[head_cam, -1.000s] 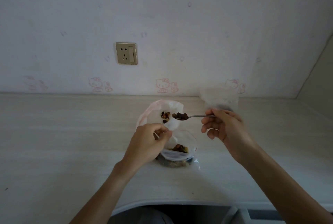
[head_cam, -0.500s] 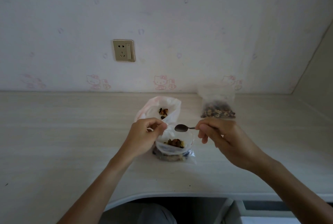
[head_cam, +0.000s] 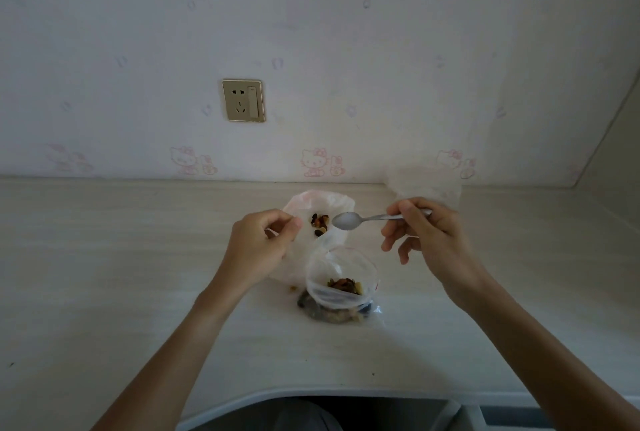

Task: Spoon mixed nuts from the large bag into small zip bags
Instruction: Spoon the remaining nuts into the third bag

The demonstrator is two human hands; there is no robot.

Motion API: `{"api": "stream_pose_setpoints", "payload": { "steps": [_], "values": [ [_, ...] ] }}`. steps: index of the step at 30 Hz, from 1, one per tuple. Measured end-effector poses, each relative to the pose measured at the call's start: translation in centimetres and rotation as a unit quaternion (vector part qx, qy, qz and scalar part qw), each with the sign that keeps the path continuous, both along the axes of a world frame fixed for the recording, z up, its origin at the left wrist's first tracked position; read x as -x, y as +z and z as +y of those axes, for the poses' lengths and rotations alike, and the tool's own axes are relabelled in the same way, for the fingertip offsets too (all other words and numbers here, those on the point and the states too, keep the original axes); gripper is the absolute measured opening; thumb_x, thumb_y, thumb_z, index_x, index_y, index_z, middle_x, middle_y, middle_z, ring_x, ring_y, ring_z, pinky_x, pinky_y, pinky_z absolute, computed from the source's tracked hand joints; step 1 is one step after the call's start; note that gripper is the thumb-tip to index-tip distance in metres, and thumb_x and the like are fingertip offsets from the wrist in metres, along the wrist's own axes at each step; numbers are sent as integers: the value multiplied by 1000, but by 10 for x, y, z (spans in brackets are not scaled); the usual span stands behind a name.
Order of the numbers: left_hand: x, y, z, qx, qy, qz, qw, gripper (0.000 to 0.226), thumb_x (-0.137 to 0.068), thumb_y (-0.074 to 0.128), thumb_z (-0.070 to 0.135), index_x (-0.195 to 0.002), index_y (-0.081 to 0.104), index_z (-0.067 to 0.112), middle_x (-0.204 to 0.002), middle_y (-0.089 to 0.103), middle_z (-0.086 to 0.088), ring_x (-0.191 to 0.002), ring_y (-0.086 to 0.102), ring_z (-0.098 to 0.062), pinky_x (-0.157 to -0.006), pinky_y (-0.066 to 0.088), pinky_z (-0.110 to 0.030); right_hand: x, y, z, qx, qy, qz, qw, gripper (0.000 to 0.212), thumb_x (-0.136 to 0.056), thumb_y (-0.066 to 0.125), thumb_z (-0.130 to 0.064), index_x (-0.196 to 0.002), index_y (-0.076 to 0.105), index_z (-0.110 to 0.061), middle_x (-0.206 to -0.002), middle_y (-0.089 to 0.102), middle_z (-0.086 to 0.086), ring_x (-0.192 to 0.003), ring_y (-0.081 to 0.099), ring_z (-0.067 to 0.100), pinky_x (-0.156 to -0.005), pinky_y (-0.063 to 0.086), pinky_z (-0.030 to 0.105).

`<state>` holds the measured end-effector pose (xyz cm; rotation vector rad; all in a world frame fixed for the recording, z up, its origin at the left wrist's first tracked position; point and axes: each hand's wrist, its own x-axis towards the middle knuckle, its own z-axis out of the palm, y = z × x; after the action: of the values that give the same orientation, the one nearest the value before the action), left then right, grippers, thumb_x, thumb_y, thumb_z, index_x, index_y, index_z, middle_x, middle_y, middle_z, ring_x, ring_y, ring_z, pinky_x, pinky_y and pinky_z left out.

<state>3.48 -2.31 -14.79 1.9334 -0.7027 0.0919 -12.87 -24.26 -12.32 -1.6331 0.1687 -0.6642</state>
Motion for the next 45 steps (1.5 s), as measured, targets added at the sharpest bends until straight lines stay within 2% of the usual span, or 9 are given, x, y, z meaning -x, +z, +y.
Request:
{"api": "stream_pose_setpoints", "payload": {
  "steps": [4,9,14,17,21,23,27,32,45],
  "values": [
    [-16,-1,-10,10,72,-49,996,6,-88,77,37,-88,72,34,-81,70,17,-70,64,0,-63,47,-11,-28,-2,-1,-13,-9,17,1000,27,-109,48,-18,-97,69,-6,-80,74,14,-67,71,31,-47,49,32],
    [-37,-5,-30,-93,83,-66,990,51,-86,77,48,-127,62,21,-122,62,6,-102,62,-10,-89,55,-32,-58,-8,-2,42,-41,65,996,27,-109,45,-19,-97,66,-7,-78,74,10,-64,70,26,-45,47,28],
    [-51,1,-47,-181,51,-23,982,71,-84,74,60,-140,56,21,-131,62,3,-116,63,-18,-98,54,-41,-78,-23,-3,147,-86,89,981,27,-109,44,-20,-93,65,-12,-77,71,5,-64,69,23,-48,44,16],
    [-57,2,-56,-221,38,-8,975,57,-84,74,57,-129,63,24,-118,69,4,-107,67,-21,-90,56,-41,-86,-35,-5,229,-88,101,964,26,-109,43,-25,-98,65,-17,-78,70,-4,-63,68,10,-57,54,24],
    [-62,-5,-64,-229,36,-1,973,18,-88,68,40,-86,62,23,-82,68,4,-77,67,-21,-59,46,-31,-90,-51,-4,250,-107,79,959,25,-109,44,-24,-99,67,-17,-78,68,-7,-63,66,7,-58,52,21],
    [-66,-10,-65,-224,39,-1,974,21,-90,64,33,-74,57,22,-72,65,2,-68,64,-21,-53,38,-29,-91,-55,-4,245,-123,64,960,25,-109,45,-21,-97,66,-18,-76,67,-7,-61,65,8,-54,49,18],
    [-71,-21,-67,-246,56,-38,967,32,-92,57,27,-62,50,22,-62,58,4,-60,59,-19,-50,34,-27,-90,-60,-6,247,-143,64,956,26,-108,44,-16,-92,64,-16,-73,66,-8,-56,64,17,-52,51,37],
    [-74,-25,-68,-211,44,-17,976,24,-93,54,24,-69,53,24,-66,60,5,-61,57,-13,-50,35,-28,-93,-61,-1,206,-126,66,968,25,-108,46,-15,-94,66,-14,-75,68,-2,-58,64,6,-54,46,13],
    [-71,-24,-67,-71,-8,103,992,19,-95,52,14,-88,68,21,-87,74,3,-81,70,-17,-64,51,-28,-97,-60,-1,-78,-43,121,989,22,-106,53,-15,-97,72,-8,-81,75,13,-60,66,23,-50,49,29]
  ]
}}
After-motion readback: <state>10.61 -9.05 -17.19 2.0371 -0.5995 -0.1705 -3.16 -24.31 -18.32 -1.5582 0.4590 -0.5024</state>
